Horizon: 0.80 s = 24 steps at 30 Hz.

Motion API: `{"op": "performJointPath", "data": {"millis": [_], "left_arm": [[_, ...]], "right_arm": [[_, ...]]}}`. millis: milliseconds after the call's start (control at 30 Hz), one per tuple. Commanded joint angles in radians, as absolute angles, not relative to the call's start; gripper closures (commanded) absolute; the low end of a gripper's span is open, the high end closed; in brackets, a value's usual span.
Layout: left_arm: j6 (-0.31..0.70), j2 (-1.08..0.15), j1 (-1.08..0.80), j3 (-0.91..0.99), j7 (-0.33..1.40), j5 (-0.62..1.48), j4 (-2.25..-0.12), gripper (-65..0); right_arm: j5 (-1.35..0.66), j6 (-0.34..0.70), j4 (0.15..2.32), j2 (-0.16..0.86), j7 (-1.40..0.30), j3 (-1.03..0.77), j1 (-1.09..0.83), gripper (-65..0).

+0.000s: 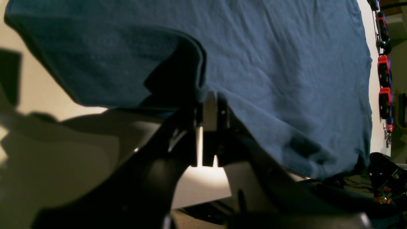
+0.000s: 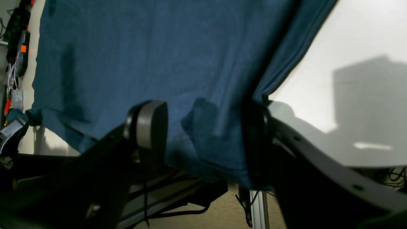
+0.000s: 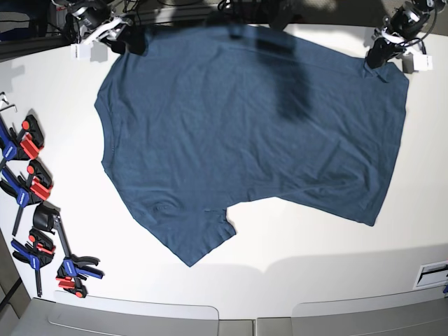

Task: Fold the T-shirt properly
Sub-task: 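Hold both corners raised and drag the shirt edge further toward the robot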

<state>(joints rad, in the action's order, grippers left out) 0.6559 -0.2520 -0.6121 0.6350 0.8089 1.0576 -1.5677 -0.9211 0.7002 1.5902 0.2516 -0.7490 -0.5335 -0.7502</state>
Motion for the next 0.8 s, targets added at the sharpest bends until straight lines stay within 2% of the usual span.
{"op": "performJointPath", "data": {"millis": [0,367,600,667,767], "left_arm": [[0.668,-0.264,-0.621,0.642,0.793,1.082,-1.579,0.0],[0.667,-0.264,-0.62,0.642,0.793,1.074,-1.579,0.0],[0.667,-0.264,-0.62,0.642,0.793,1.075,-1.579,0.0],[0.668,-0.264,-0.62,0.642,0.792,1.075,-1.579,0.0],[0.667,-0.264,-0.62,0.642,0.792,1.075,-1.579,0.0]], "right_arm": [[-0.925,0.698,1.596,0.26,-0.763,-0.544,-0.762,-34.6],[-0.926,0.687,1.596,0.26,-0.82,-0.616,-0.765,-34.4],[-0.946,0.688,1.596,0.257,-0.82,-0.6,-0.765,-28.2],[-0.946,0.688,1.596,0.258,-0.82,-0.6,-0.765,-23.6],[-0.946,0.688,1.596,0.258,-0.82,-0.6,-0.765,-9.2]]}}
